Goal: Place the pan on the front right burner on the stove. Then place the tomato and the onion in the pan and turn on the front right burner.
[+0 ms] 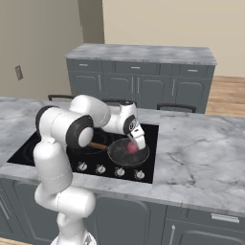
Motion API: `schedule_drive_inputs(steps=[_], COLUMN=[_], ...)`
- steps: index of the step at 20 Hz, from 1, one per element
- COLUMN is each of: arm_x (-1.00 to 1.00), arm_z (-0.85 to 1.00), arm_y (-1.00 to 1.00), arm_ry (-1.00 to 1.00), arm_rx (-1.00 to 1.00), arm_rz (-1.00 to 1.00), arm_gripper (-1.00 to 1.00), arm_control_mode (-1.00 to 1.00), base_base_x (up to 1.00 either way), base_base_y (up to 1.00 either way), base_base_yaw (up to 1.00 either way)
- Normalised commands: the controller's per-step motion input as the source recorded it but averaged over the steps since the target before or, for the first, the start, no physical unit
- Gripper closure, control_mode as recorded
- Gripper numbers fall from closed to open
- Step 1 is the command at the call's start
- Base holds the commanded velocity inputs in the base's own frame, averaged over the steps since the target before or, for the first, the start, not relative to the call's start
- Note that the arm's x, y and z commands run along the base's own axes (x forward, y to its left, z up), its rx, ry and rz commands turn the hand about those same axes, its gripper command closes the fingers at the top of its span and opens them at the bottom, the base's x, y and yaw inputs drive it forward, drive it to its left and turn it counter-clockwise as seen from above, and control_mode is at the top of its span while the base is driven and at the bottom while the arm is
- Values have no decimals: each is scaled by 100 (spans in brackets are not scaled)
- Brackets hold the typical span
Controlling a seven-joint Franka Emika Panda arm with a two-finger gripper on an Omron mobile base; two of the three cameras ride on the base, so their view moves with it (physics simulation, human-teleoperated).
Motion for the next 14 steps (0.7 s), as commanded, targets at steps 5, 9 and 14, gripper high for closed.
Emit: schedule_drive_inputs(steps=[5, 9, 14], arm_x=[-27, -27, -36], arm_z=[49, 65, 51], arm_y=[0, 16, 49], arm_ry=[-13, -12, -5], arm_rx=[0, 0, 0], arm_rz=[0, 0, 3], arm_gripper=[-100, -100, -100], arm_control_mode=[-100, -100, -100], base_base_x=[0, 0, 0], base_base_y=[0, 0, 0], base_base_yaw=[0, 0, 0])
